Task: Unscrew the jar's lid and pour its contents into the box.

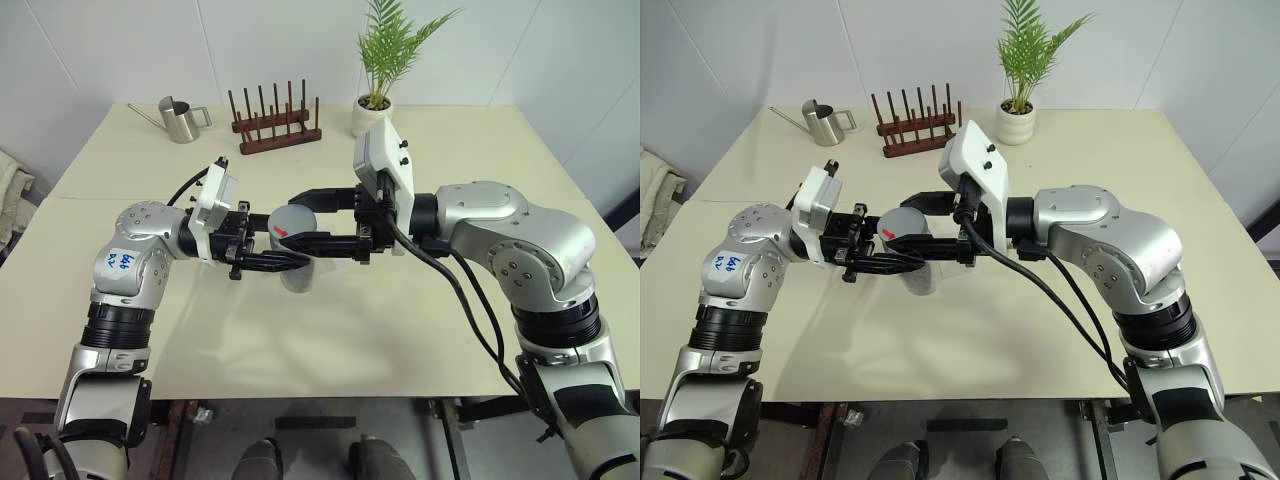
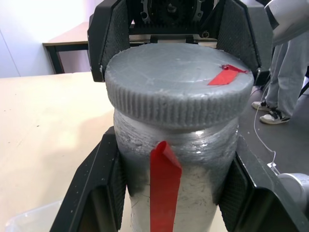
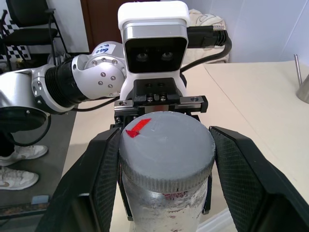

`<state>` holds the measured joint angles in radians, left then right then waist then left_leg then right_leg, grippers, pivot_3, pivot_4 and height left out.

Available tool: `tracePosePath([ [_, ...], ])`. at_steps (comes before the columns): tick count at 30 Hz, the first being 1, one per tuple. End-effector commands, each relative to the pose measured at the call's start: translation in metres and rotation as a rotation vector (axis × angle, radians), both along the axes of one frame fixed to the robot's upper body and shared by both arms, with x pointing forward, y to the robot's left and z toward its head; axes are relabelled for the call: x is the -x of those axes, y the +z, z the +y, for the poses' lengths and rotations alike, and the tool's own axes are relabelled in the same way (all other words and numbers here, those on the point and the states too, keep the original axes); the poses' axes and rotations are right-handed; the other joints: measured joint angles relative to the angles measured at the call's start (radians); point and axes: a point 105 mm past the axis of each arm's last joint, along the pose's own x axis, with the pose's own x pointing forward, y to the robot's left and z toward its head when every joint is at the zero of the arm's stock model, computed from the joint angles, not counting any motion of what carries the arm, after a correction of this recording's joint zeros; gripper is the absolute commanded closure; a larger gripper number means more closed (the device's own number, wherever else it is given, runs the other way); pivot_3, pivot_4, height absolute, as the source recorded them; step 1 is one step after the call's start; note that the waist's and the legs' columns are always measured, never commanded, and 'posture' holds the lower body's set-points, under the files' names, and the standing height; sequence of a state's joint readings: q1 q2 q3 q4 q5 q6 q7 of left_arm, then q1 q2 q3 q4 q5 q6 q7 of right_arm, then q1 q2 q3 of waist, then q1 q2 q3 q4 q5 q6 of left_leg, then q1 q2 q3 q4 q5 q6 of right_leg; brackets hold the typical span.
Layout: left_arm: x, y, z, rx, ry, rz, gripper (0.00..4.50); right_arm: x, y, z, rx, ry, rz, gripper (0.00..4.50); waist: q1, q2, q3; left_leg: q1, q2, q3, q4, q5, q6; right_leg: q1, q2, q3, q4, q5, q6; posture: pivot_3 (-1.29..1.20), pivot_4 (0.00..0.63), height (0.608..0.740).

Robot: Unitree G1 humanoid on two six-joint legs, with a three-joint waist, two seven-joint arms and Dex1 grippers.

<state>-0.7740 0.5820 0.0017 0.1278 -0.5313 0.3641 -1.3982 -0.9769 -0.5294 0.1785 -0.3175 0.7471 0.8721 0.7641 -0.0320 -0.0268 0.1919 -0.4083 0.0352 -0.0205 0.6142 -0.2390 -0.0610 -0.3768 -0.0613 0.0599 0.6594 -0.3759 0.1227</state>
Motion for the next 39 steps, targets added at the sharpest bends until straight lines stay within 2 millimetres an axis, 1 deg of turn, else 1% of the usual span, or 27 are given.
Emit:
tracePosePath([
  [1,0.025,-0.02,-0.008,-0.09,-0.196,0.057,2.46,-0.009,0.074,-0.037,-0.229,-0.15,-0.249,1.85,0.0,0.0,0.0,0.0,0.0,0.0,0.0,0.0,0.0,0.0,0.0,0.0,0.0,0.0,0.0,0.0,0.15,0.74],
  [11,0.019,-0.006,-0.002,-0.09,-0.252,0.035,2.46,0.001,0.069,-0.03,-0.225,-0.041,-0.233,1.85,0.0,0.0,0.0,0.0,0.0,0.0,0.0,0.0,0.0,0.0,0.0,0.0,0.0,0.0,0.0,0.0,0.15,0.74],
  [20,0.015,-0.002,-0.001,-0.108,-0.275,0.029,2.46,0.01,0.06,-0.028,-0.208,0.04,-0.223,1.85,-0.001,0.0,0.0,0.0,0.0,0.0,0.0,0.0,0.0,0.0,0.0,0.0,0.0,0.0,0.0,0.0,0.15,0.74],
  [27,0.015,-0.011,-0.002,-0.165,-0.294,0.04,2.46,0.008,0.069,-0.029,-0.228,0.029,-0.255,1.85,-0.001,0.0,0.0,0.0,0.0,0.0,0.0,0.0,0.0,0.0,0.0,0.0,0.0,0.0,0.0,0.0,0.15,0.74],
  [37,0.016,-0.016,0.001,-0.176,-0.295,0.06,2.46,0.007,0.07,-0.032,-0.235,0.027,-0.258,1.85,-0.001,0.0,0.0,0.0,0.0,0.0,0.0,0.0,0.0,0.0,0.0,0.0,0.0,0.0,0.0,0.0,0.15,0.74],
  [39,0.015,-0.02,0.003,-0.196,-0.284,0.069,2.46,0.007,0.071,-0.032,-0.232,0.028,-0.262,1.85,-0.001,0.0,0.0,0.0,0.0,0.0,0.0,0.0,0.0,0.0,0.0,0.0,0.0,0.0,0.0,0.0,0.15,0.74],
])
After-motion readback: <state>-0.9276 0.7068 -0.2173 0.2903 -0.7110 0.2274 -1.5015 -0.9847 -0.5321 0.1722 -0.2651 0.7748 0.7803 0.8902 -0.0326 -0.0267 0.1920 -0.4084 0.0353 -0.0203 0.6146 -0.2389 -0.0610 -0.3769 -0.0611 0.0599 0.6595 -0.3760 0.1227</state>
